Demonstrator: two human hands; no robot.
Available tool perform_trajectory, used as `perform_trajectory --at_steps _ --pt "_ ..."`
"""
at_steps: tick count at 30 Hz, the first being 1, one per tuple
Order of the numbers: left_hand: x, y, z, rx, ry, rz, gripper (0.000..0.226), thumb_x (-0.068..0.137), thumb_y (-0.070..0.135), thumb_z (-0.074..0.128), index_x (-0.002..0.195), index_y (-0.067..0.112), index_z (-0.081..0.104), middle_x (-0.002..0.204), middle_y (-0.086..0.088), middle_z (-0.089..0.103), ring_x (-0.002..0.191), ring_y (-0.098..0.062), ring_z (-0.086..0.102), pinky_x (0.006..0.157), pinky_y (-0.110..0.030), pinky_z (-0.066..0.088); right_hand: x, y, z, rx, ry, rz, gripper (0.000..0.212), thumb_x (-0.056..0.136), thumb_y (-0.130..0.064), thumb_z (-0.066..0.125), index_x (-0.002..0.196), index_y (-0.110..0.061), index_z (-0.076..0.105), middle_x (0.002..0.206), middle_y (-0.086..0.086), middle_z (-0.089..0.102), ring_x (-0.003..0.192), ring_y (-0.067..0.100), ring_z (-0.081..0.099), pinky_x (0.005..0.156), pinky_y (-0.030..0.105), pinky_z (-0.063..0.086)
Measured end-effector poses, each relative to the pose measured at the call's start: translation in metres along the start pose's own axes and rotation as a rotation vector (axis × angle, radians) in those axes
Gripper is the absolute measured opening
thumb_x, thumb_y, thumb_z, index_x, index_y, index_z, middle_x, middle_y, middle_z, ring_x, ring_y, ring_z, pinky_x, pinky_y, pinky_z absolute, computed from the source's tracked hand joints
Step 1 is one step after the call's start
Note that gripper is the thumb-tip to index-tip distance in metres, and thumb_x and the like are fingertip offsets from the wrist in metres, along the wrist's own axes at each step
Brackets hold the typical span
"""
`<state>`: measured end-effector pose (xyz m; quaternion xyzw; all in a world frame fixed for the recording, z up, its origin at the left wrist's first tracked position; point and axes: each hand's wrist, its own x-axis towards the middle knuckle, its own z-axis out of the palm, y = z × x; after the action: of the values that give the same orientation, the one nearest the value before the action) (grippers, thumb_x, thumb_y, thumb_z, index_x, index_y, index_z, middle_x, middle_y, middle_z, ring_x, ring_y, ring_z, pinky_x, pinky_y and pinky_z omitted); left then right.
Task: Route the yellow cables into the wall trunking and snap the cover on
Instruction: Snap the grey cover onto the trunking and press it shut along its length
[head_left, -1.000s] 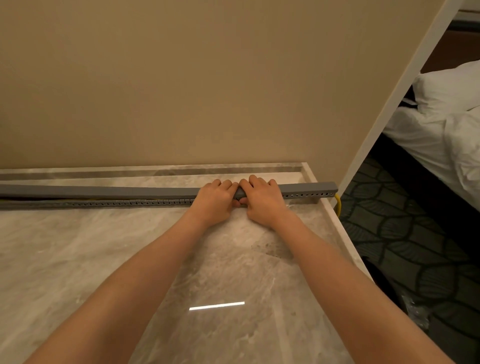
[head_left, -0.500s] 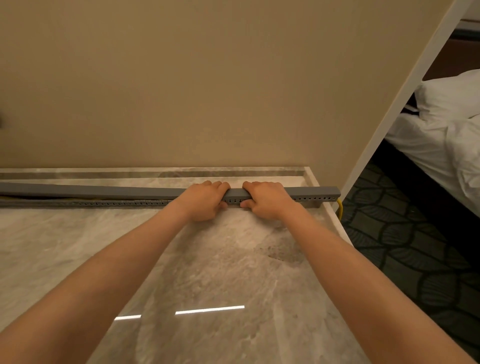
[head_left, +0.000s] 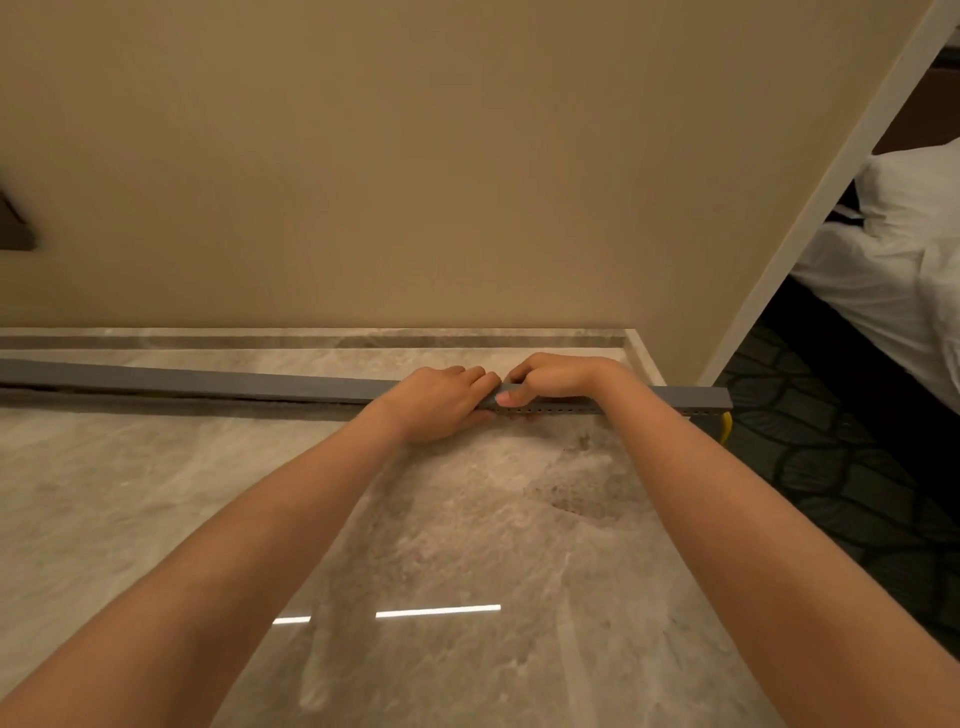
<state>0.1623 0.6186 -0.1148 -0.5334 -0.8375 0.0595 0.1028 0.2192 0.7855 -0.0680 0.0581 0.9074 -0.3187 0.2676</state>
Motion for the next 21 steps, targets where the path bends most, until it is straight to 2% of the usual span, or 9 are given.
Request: perform_trajectory --at_steps 1,3,5,6,8,10,13,17,21 --pt "0.000 0.003 0.002 -0.044 -0.013 -0.028 0.042 0.100 0.040 0.034 0.127 0.011 0.046 0.121 -0.006 0.054 0.106 -0.024 0.057 0.074 -0.036 0.046 0.000 0.000 0.001 0.018 0.010 -0.005 0.021 0.093 -0.029 0.054 0.079 -0.015 0.062 0.079 0.000 0.059 0.080 0.018 0.052 0.071 0.023 0.039" --pt "-0.001 0.013 0.002 -0.103 0.026 -0.089 0.039 0.098 0.036 0.039 0.126 0.010 0.047 0.123 -0.007 0.050 0.110 -0.025 0.051 0.084 -0.033 0.041 0.002 0.001 0.004 0.037 0.046 -0.006 0.020 0.093 -0.025 0.054 0.077 -0.016 0.062 0.081 -0.004 0.056 0.089 0.018 0.048 0.075 0.025 0.037" --pt "0.000 0.019 0.000 -0.160 0.047 -0.155 0.034 0.095 0.030 0.044 0.123 0.010 0.049 0.120 -0.007 0.050 0.109 -0.024 0.049 0.082 -0.032 0.039 0.004 0.002 0.007 0.052 0.095 -0.007 0.014 0.091 -0.028 0.058 0.088 -0.016 0.065 0.089 -0.004 0.058 0.096 0.020 0.050 0.085 0.029 0.038" --pt "0.002 0.020 -0.002 -0.192 0.028 -0.187 0.033 0.094 0.028 0.046 0.121 0.010 0.049 0.119 -0.007 0.050 0.109 -0.024 0.049 0.081 -0.032 0.039 0.004 0.004 0.009 0.023 0.138 -0.018 0.019 0.089 -0.031 0.060 0.098 -0.016 0.066 0.095 -0.001 0.061 0.097 0.021 0.053 0.087 0.032 0.040" --pt "0.008 0.020 -0.006 -0.255 0.013 -0.243 0.030 0.092 0.023 0.048 0.118 0.009 0.051 0.116 -0.008 0.051 0.108 -0.025 0.049 0.080 -0.034 0.040 0.002 0.007 0.017 -0.154 0.261 -0.046 0.031 0.086 -0.040 0.060 0.107 -0.016 0.063 0.100 0.002 0.062 0.094 0.022 0.056 0.082 0.035 0.042" --pt "0.014 0.018 -0.012 -0.306 -0.001 -0.283 0.028 0.092 0.022 0.048 0.115 0.008 0.054 0.114 -0.009 0.053 0.108 -0.026 0.051 0.078 -0.034 0.040 0.002 0.010 0.027 -0.364 0.414 -0.083 0.032 0.089 -0.040 0.056 0.111 -0.017 0.059 0.105 0.003 0.062 0.098 0.023 0.056 0.080 0.033 0.037" --pt "0.020 0.016 -0.015 -0.349 -0.015 -0.321 0.027 0.091 0.021 0.049 0.113 0.008 0.059 0.113 -0.010 0.057 0.107 -0.030 0.055 0.075 -0.031 0.036 0.002 0.012 0.034 -0.417 0.556 -0.131 0.035 0.090 -0.035 0.054 0.121 -0.019 0.052 0.120 0.002 0.061 0.112 0.025 0.055 0.087 0.036 0.035" --pt "0.027 0.012 -0.021 -0.373 -0.051 -0.366 0.029 0.090 0.023 0.051 0.114 0.013 0.063 0.113 -0.008 0.063 0.106 -0.031 0.057 0.076 -0.032 0.038 0.000 0.015 0.042 -0.600 0.652 -0.150 0.052 0.087 -0.045 0.055 0.130 -0.017 0.045 0.126 0.004 0.054 0.117 0.025 0.050 0.097 0.038 0.035" --pt "0.033 0.006 -0.027 -0.416 -0.145 -0.393 0.026 0.087 0.025 0.053 0.108 0.016 0.067 0.109 -0.008 0.066 0.103 -0.031 0.058 0.074 -0.031 0.039 0.007 0.017 0.050 -0.786 0.682 -0.122 0.047 0.095 -0.041 0.044 0.129 -0.008 0.041 0.127 0.010 0.053 0.114 0.030 0.051 0.092 0.040 0.038"
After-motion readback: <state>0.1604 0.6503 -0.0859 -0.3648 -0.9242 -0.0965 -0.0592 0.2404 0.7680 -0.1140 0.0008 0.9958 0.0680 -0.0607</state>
